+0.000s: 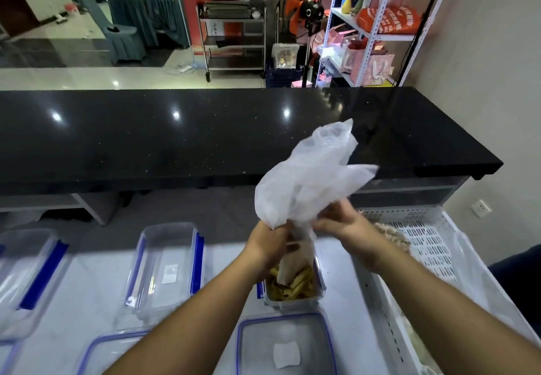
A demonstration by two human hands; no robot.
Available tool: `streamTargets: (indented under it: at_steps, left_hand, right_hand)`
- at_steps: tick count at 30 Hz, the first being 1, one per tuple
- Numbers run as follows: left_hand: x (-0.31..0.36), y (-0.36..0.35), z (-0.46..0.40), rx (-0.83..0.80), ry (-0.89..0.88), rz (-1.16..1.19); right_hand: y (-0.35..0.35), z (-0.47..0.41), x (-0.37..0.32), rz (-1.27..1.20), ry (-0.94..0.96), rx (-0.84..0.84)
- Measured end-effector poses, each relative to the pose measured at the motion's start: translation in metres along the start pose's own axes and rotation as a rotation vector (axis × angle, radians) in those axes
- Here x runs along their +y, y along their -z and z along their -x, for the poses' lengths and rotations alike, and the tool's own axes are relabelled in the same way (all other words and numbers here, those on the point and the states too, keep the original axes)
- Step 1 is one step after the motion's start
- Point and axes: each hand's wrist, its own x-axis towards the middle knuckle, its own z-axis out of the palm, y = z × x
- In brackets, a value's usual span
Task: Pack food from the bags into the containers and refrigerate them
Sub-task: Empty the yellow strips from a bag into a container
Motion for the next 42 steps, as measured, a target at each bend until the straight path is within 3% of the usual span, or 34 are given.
streamTargets:
  at_steps: [3,5,10,15,18,20,26,37,39,42]
  left_hand:
    - [0.011,-0.008,0.003,-0.003,0.033,0.096]
    - [0.017,-0.012,0.003,0.025,0.041,0.148]
    - [0.014,0.005,-0.005,-0.015,0.021,-0.144]
    - [-0.024,0.021,0.009,-0.098,0.11,-0.508]
    - [-0.056,0.016,0.018,-0.078,0.074,-0.805]
    - [-0.071,0.01,0.022,-0.068,0.03,-0.873]
    - [-0.082,0.006,0.018,0.087,-0.048,-0.837]
    - [-0.081,0.013,0.02,0.198,-0.163,-0.72]
    - [-0.082,0.011,0.023,0.138,-0.098,-0.636]
    - [-0.089,0.007,0.026,0.031,-0.058,-0.715]
  right_hand:
    - [-0.008,0.003,0.024,0.289,-0.098,-0.107]
    - [-0.02,0.0,0.027,0.403,-0.104,-0.056]
    - [-0.032,-0.022,0.04,0.449,-0.146,0.179]
    - [-0.034,-0.027,0.045,0.354,-0.208,0.196]
    - [-0.036,-0.03,0.044,0.33,-0.198,0.203]
    - [-0.038,-0.032,0.041,0.333,-0.174,0.212]
    - [-0.039,-0.033,0.033,0.272,-0.1,0.245]
    - [-0.033,-0.032,0.025,0.094,-0.061,0.257]
    - [-0.034,-0.032,0.023,0.099,-0.059,0.256]
    - [-0.037,-0.032,0.023,0.087,-0.094,0.242]
